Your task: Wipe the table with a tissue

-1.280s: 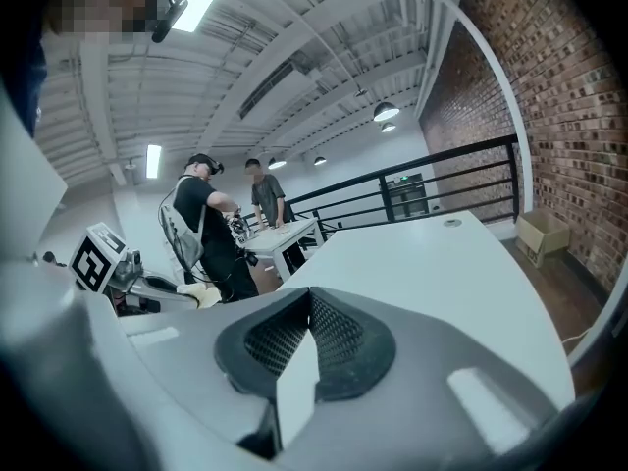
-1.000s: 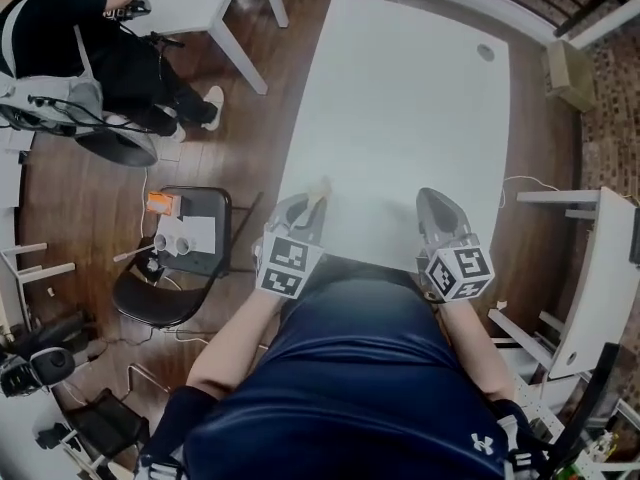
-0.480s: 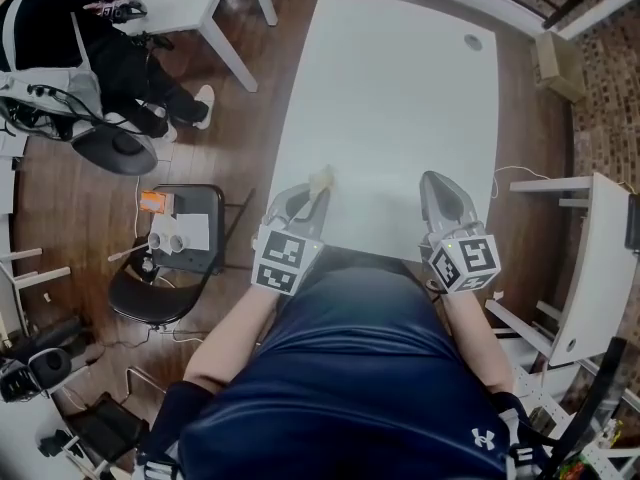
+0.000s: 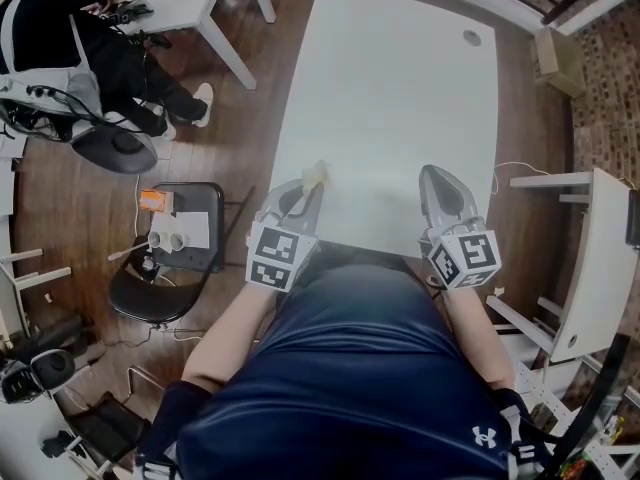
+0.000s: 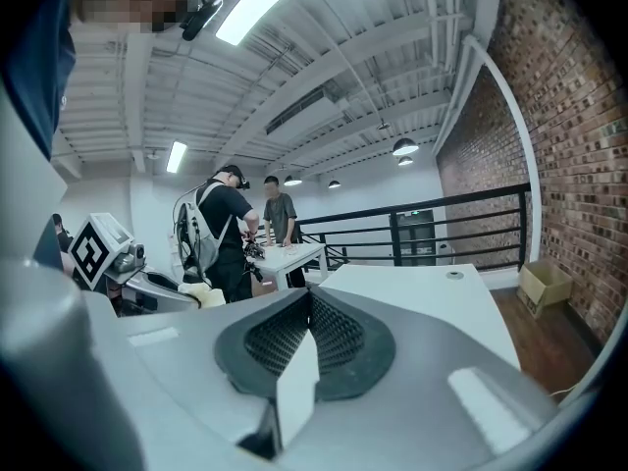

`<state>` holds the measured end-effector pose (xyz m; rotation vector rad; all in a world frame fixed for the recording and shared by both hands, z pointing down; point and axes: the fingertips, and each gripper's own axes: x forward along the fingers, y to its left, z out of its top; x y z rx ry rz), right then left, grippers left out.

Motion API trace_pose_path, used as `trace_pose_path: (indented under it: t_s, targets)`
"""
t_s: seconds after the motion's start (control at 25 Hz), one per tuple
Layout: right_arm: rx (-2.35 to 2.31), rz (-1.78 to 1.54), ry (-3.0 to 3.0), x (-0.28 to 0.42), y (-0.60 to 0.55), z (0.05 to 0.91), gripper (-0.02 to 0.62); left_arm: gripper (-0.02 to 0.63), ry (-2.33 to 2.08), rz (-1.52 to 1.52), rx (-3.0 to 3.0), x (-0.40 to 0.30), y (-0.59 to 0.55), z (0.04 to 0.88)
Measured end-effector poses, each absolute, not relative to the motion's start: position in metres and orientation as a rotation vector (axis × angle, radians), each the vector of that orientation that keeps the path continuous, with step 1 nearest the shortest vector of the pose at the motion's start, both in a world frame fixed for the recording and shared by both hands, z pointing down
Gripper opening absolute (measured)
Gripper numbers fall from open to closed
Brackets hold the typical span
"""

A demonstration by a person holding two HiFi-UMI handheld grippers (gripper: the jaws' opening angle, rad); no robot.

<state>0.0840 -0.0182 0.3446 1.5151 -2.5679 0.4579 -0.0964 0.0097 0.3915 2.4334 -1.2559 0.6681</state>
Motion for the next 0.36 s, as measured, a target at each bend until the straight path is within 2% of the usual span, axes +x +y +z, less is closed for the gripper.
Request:
trace_pose_path:
  t_s: [0.36]
  targets:
    - [1.432,0.467,-2.634,0.05,-0.024,0.35,0.011,0.014,-1.329,0.663,2.377,-0.125,0.015,0.378]
